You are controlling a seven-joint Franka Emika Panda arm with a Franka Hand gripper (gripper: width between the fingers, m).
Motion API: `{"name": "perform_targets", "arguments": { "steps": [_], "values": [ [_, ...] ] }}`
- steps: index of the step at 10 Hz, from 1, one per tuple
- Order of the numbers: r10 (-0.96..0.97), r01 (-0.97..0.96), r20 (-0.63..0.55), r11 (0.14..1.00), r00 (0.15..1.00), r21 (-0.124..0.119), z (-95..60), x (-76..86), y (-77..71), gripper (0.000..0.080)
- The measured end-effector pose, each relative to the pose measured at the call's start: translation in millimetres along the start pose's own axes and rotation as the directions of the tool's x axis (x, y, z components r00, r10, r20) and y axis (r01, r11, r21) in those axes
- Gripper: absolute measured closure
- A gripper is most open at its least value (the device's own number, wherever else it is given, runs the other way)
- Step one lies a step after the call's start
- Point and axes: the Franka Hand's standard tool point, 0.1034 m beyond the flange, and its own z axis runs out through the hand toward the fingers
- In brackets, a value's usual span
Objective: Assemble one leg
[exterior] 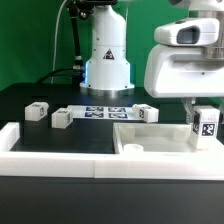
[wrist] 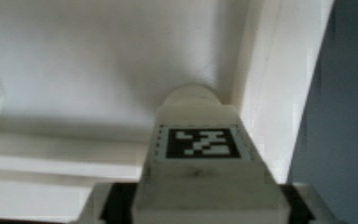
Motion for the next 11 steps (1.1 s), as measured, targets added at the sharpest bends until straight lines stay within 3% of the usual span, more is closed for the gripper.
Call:
{"name": "perform_targets", "arguments": {
  "steps": [2, 5, 9, 11],
  "values": [
    [0.241, -0.241, -0.008, 0.971, 0.971, 0.008, 0.8, -0.2, -0.2, 0.0510],
    [0.525, -0.524, -0.040, 0.851, 0.850, 0.028, 1.5, -0.3, -1.3, 0.0509],
    [0.831, -0.829, -0.024, 0.555, 0.555, 0.067, 1.5, 0.1, -0.4, 0.0509],
    [0.873, -0.870, -0.002, 0.487, 0.488, 0.075, 2.1, 0.2, 0.8, 0.0509]
  ]
}}
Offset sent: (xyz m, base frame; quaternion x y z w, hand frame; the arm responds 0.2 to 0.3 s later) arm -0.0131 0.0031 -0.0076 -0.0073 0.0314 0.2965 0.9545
